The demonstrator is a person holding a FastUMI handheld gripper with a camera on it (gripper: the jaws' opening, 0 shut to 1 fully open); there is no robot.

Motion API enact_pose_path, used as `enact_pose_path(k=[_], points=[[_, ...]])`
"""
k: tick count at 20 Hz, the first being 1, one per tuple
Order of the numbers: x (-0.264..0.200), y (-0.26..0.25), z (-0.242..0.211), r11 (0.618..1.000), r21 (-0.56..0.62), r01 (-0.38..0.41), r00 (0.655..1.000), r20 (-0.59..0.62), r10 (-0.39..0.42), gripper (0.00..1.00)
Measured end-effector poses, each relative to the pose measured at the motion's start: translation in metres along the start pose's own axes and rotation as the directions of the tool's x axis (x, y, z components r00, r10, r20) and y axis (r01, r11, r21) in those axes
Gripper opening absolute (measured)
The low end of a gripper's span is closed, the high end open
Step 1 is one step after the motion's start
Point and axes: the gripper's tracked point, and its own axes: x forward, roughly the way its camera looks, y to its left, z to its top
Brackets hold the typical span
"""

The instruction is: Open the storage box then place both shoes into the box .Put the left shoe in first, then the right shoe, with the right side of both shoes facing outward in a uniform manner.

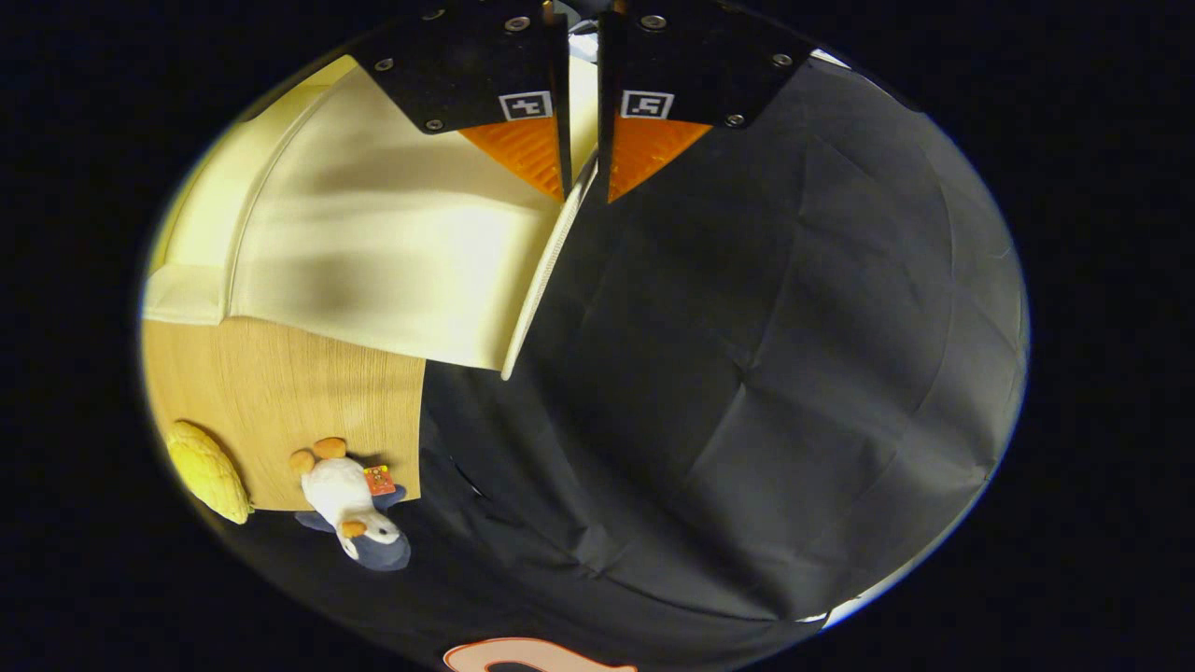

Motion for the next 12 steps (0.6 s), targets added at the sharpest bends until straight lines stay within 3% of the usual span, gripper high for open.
enact_pose_path(k=[3,5,8,12], points=[[0.003,0.0,-0.009,0.999,-0.032,-0.004,1.0,-0.029,0.004,0.14],[-0.009,-0.008,-0.008,0.997,-0.077,0.0,1.0,-0.012,-0.001,0.26],[-0.05,-0.021,-0.015,0.989,-0.144,0.012,0.999,0.046,-0.006,0.54],[-0.115,-0.073,-0.028,0.958,-0.262,0.12,0.983,0.166,-0.077,0.8]])
